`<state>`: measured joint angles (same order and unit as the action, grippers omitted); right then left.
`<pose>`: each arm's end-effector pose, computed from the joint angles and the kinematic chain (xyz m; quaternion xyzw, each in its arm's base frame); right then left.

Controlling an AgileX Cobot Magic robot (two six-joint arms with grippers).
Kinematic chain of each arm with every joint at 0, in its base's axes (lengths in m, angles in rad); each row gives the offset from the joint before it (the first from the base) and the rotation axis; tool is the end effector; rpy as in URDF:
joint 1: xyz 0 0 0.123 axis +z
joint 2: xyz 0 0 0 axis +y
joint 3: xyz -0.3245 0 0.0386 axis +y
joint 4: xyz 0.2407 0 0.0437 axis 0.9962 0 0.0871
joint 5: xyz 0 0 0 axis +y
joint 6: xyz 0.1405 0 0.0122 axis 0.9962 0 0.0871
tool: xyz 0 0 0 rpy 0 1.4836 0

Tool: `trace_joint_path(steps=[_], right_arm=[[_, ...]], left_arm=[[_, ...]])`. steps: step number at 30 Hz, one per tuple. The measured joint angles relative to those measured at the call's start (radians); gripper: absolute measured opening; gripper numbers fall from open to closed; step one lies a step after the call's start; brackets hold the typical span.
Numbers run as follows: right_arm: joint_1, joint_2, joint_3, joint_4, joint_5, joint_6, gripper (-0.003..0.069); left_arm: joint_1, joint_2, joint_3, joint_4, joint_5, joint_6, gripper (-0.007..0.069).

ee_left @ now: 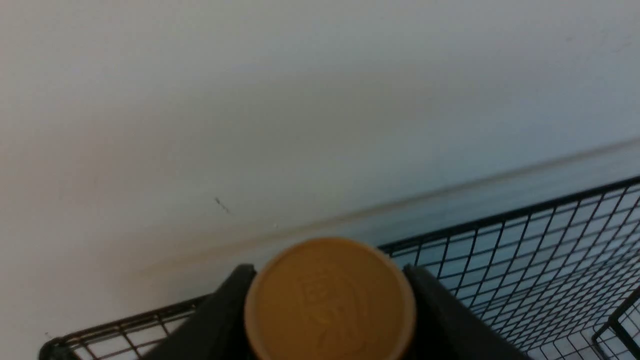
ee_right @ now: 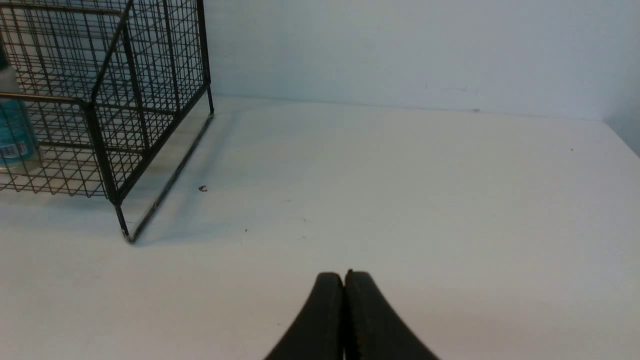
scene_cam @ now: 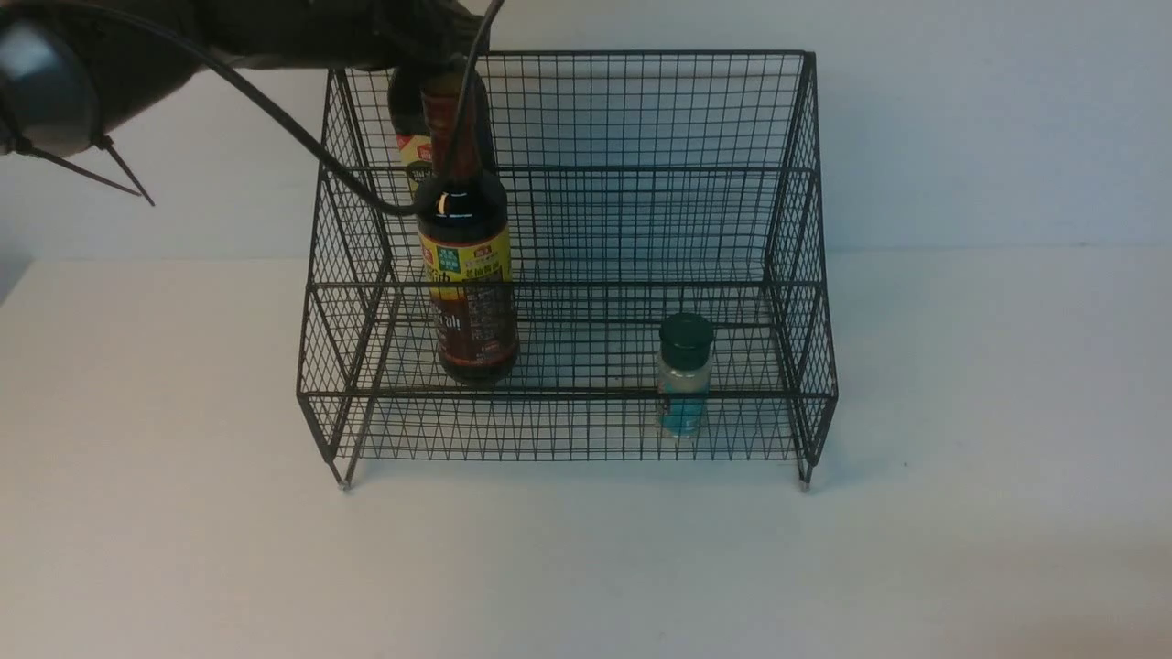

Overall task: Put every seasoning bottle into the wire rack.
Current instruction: Use the left arm to put the condiment bottle back on the shelf

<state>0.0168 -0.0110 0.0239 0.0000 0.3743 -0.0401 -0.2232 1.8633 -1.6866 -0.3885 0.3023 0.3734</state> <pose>0.0510 0.0009 0.1569 -0.0229 0.8045 -0.0069 0.5935 0.4897 -0.1275 0.3725 0.1238 0.8152 -0.1089 0.5552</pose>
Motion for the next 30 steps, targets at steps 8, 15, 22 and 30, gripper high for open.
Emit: trace_joint_path(steps=[8, 15, 22, 30], right_arm=[[0.000, 0.000, 0.000, 0.000, 0.000, 0.000, -0.0011], [0.000, 0.000, 0.000, 0.000, 0.000, 0.000, -0.0011], [0.000, 0.000, 0.000, 0.000, 0.000, 0.000, -0.0011], [0.000, 0.000, 0.000, 0.000, 0.000, 0.000, -0.0011]], left_arm=[[0.000, 0.008, -0.008, 0.000, 0.012, -0.001, 0.0321], [0.000, 0.010, -0.009, -0.003, 0.014, -0.002, 0.0321], [0.000, 0.011, -0.011, -0.001, -0.002, 0.002, 0.0410], [0.000, 0.011, -0.011, 0.001, -0.002, 0.002, 0.0448]])
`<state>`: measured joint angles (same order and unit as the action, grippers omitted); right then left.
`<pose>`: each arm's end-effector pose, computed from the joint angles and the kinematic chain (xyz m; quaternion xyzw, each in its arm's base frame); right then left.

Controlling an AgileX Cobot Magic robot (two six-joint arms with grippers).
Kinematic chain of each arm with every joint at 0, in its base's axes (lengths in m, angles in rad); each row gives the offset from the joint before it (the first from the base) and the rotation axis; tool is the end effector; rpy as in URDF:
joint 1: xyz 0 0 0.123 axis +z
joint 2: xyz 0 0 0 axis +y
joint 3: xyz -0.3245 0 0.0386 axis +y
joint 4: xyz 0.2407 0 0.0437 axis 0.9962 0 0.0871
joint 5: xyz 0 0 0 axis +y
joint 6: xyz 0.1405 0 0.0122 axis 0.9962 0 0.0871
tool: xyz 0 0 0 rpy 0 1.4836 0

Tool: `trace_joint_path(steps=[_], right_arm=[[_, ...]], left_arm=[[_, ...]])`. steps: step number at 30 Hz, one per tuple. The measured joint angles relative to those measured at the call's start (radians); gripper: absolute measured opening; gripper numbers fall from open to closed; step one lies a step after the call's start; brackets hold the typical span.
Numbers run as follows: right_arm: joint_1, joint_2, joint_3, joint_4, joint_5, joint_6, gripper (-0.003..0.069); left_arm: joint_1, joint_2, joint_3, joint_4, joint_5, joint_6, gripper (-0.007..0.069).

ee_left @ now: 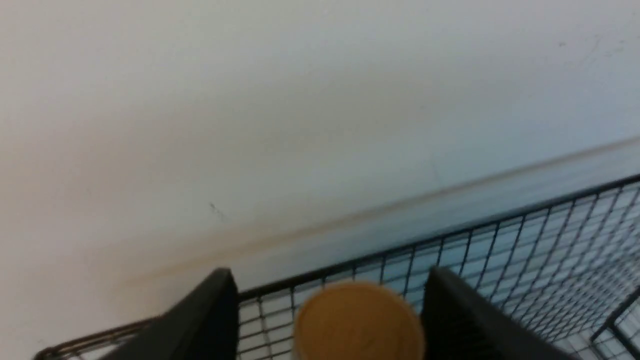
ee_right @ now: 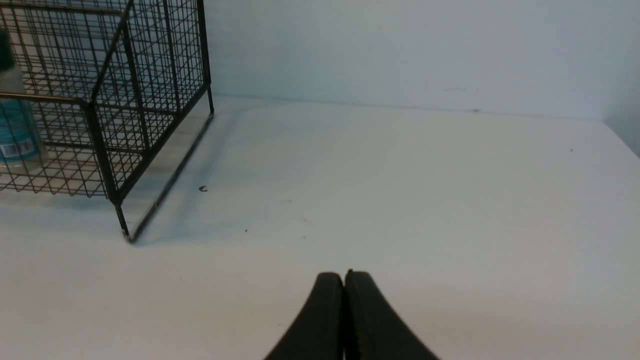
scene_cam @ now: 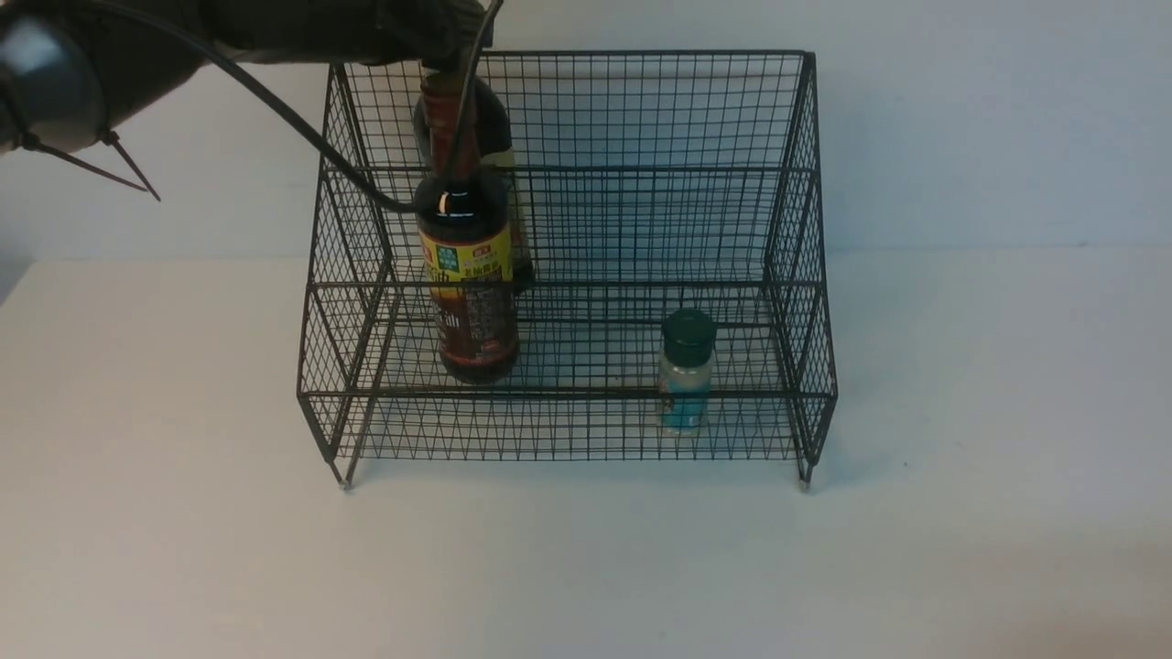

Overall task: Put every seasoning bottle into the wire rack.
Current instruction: Use the left arm to put the condiment bottle back on the shelf

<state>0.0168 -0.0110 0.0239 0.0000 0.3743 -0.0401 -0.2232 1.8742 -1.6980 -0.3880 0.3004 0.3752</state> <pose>0.0510 0.0009 0.1569 -0.0229 0.8045 -0.0069 0.5935 0.4930 -0.1281 0.3715 0.1244 0.8145 -0.1080 0.5563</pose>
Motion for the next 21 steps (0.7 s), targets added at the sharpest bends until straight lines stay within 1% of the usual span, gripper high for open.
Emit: trace_joint_path(steps=[13, 21], right_arm=[[0.000, 0.000, 0.000, 0.000, 0.000, 0.000, -0.0011], [0.000, 0.000, 0.000, 0.000, 0.000, 0.000, -0.0012]], left_arm=[[0.000, -0.008, 0.000, 0.001, -0.021, 0.000, 0.0449], [0.000, -0.122, 0.001, 0.002, -0.036, 0.002, 0.0449]])
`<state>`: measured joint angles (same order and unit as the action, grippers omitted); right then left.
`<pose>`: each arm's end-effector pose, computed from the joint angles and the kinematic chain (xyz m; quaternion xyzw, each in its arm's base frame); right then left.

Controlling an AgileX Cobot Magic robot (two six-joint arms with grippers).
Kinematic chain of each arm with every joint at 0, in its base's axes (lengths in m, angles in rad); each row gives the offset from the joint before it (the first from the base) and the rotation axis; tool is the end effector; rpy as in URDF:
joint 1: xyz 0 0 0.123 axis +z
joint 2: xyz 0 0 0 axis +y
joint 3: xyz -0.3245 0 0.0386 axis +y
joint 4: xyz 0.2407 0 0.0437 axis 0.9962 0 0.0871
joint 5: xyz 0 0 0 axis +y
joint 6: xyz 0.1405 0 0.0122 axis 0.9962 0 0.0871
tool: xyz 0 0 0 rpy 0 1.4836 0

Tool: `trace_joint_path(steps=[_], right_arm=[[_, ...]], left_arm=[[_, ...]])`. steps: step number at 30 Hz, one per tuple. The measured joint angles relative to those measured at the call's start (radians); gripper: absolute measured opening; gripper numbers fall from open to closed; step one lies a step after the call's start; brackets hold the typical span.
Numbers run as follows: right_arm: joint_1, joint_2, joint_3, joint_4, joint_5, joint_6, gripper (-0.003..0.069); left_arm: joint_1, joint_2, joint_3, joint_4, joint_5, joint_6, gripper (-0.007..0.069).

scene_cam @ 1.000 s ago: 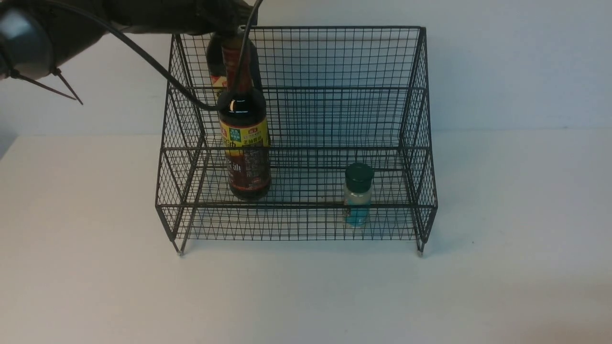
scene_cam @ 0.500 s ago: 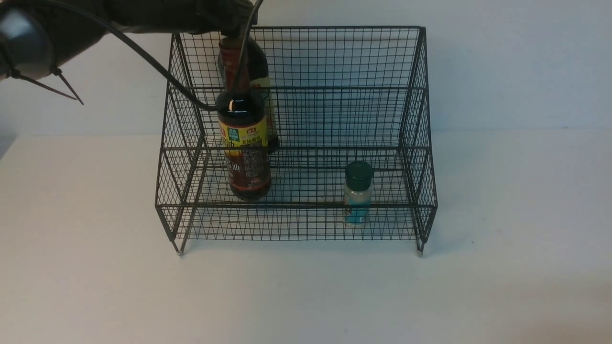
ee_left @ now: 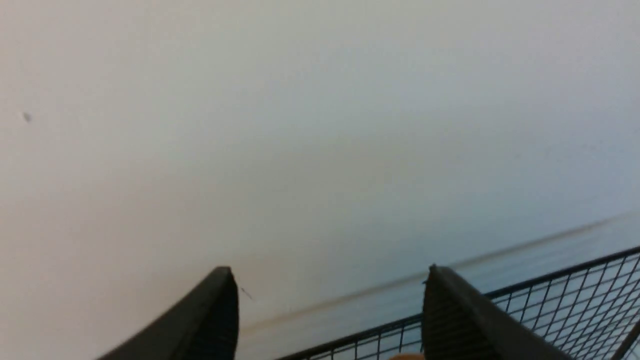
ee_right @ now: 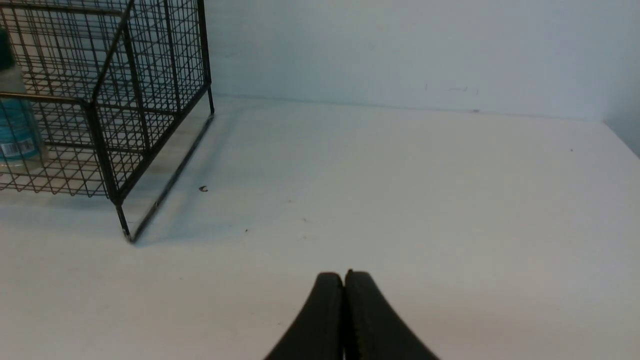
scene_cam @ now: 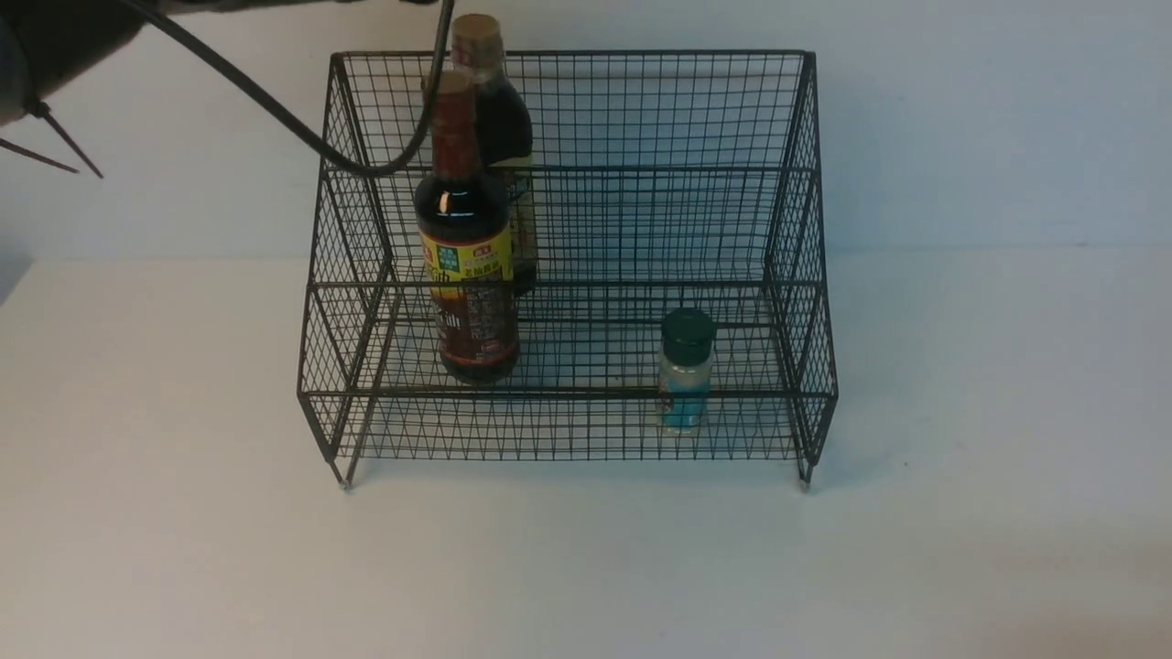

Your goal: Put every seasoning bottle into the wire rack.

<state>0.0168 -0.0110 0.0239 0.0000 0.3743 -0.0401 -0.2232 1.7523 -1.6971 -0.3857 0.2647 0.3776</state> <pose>0.0510 0.0009 0.1569 -0.0229 0.8045 -0.0069 0.5935 0.4615 -0.1190 0.4357 0.1189 0.7691 -0.1067 0.6188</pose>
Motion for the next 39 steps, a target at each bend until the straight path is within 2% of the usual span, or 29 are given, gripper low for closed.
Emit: trace_joint_path(steps=[3, 6, 10, 11, 14, 18, 21, 25, 30, 39], right_arm=[[0.000, 0.000, 0.000, 0.000, 0.000, 0.000, -0.0012], [0.000, 0.000, 0.000, 0.000, 0.000, 0.000, -0.0012], [0.000, 0.000, 0.000, 0.000, 0.000, 0.000, -0.0012], [0.000, 0.000, 0.000, 0.000, 0.000, 0.000, -0.0012], [0.000, 0.000, 0.000, 0.000, 0.000, 0.000, -0.0012], [0.000, 0.000, 0.000, 0.000, 0.000, 0.000, -0.0012], [0.000, 0.000, 0.000, 0.000, 0.000, 0.000, -0.0012], [0.000, 0.000, 0.000, 0.000, 0.000, 0.000, -0.0012], [0.000, 0.000, 0.000, 0.000, 0.000, 0.000, -0.0012], [0.000, 0.000, 0.000, 0.000, 0.000, 0.000, -0.0012]], left_arm=[[0.000, -0.059, 0.000, 0.000, 0.032, 0.001, 0.0445], [0.000, -0.127, 0.000, 0.001, 0.091, 0.001, 0.0398], [0.000, -0.254, 0.000, 0.011, 0.237, 0.001, 0.0217], [0.000, -0.305, 0.000, 0.019, 0.293, 0.001, 0.0138], [0.000, -0.402, -0.001, 0.027, 0.415, -0.006, 0.0022], [0.000, -0.507, -0.001, 0.029, 0.556, -0.037, -0.0005], [0.000, -0.561, -0.001, 0.034, 0.629, -0.045, -0.0005], [0.000, -0.667, -0.002, 0.067, 0.824, -0.047, -0.0005], [0.000, -0.763, -0.006, 0.074, 0.993, -0.052, -0.0005], [0.000, -0.885, -0.011, 0.078, 1.017, -0.060, -0.0005]])
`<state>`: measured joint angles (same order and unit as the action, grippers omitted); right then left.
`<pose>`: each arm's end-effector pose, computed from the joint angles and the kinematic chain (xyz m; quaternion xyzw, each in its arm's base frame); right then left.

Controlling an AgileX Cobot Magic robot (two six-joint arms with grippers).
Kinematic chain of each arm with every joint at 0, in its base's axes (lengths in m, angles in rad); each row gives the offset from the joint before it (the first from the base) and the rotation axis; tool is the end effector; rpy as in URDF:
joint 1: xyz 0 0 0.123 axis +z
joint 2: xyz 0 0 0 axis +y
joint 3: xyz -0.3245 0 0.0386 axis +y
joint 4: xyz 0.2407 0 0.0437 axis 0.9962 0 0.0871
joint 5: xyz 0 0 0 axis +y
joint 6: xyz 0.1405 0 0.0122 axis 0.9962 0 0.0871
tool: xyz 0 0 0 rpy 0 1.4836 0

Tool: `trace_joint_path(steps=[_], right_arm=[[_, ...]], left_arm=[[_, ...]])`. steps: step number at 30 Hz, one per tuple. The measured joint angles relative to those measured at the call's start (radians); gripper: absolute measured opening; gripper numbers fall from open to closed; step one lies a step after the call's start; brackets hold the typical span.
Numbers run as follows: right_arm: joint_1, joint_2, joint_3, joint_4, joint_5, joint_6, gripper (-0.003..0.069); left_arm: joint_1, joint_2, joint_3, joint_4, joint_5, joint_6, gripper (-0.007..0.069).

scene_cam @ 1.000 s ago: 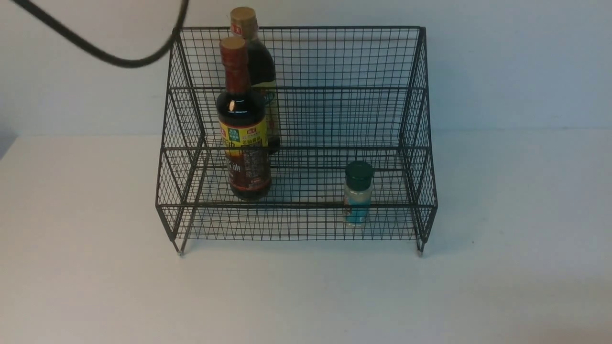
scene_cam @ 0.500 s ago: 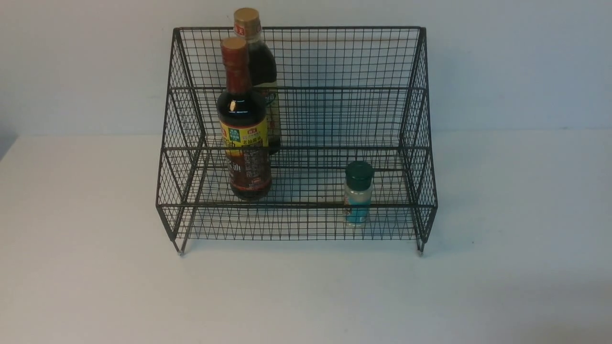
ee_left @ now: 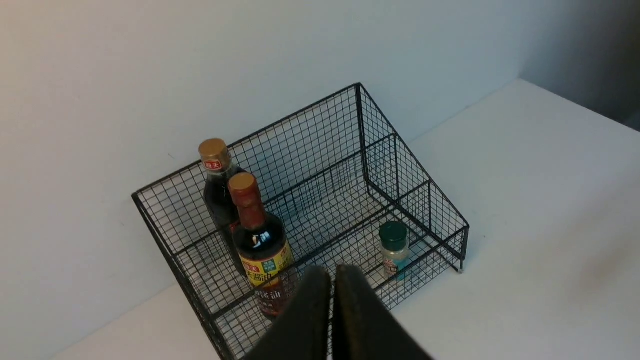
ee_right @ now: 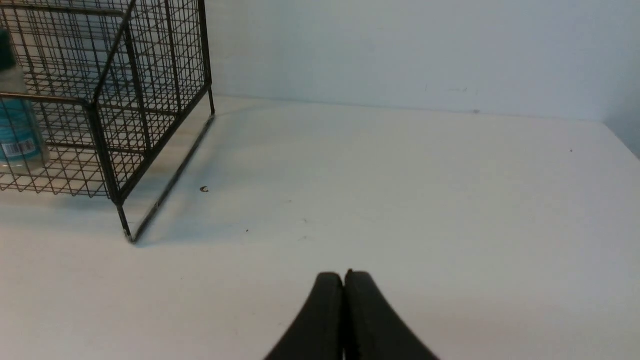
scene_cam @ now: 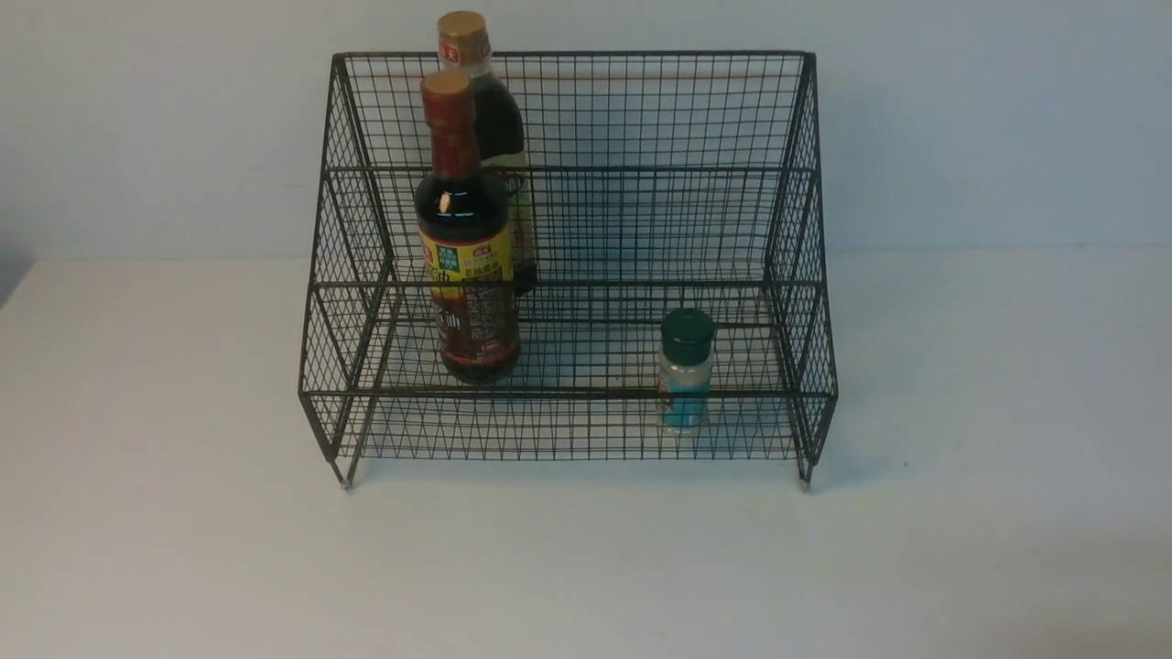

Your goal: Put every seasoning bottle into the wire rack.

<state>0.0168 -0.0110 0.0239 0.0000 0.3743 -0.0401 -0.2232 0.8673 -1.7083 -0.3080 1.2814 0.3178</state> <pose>0.0510 0.0009 0.1569 -0.0229 0.8045 -0.0069 0.5935 0.0637 -0.0565 0.5589 0.2630 0.7683 -0.1187 0.5714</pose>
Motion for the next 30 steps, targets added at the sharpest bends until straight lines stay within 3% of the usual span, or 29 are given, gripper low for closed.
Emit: trace_joint_path(steps=[3, 8, 16, 21, 23, 30], right_arm=[[0.000, 0.000, 0.000, 0.000, 0.000, 0.000, -0.0012], [0.000, 0.000, 0.000, 0.000, 0.000, 0.000, -0.0012], [0.000, 0.000, 0.000, 0.000, 0.000, 0.000, -0.0012], [0.000, 0.000, 0.000, 0.000, 0.000, 0.000, -0.0012], [0.000, 0.000, 0.000, 0.000, 0.000, 0.000, -0.0012], [0.000, 0.000, 0.000, 0.000, 0.000, 0.000, -0.0012]], left_arm=[[0.000, -0.048, 0.000, 0.065, 0.001, -0.061, -0.0005], [0.000, -0.091, 0.013, 0.249, 0.003, -0.265, -0.0005], [0.000, -0.192, 0.246, 0.341, -0.069, -0.292, -0.0005], [0.000, -0.367, 0.546, 0.343, -0.299, -0.292, -0.0005], [0.000, -0.496, 0.802, 0.343, -0.492, -0.292, -0.0005], [0.001, -0.805, 1.403, 0.352, -0.847, -0.238, -0.0005]])
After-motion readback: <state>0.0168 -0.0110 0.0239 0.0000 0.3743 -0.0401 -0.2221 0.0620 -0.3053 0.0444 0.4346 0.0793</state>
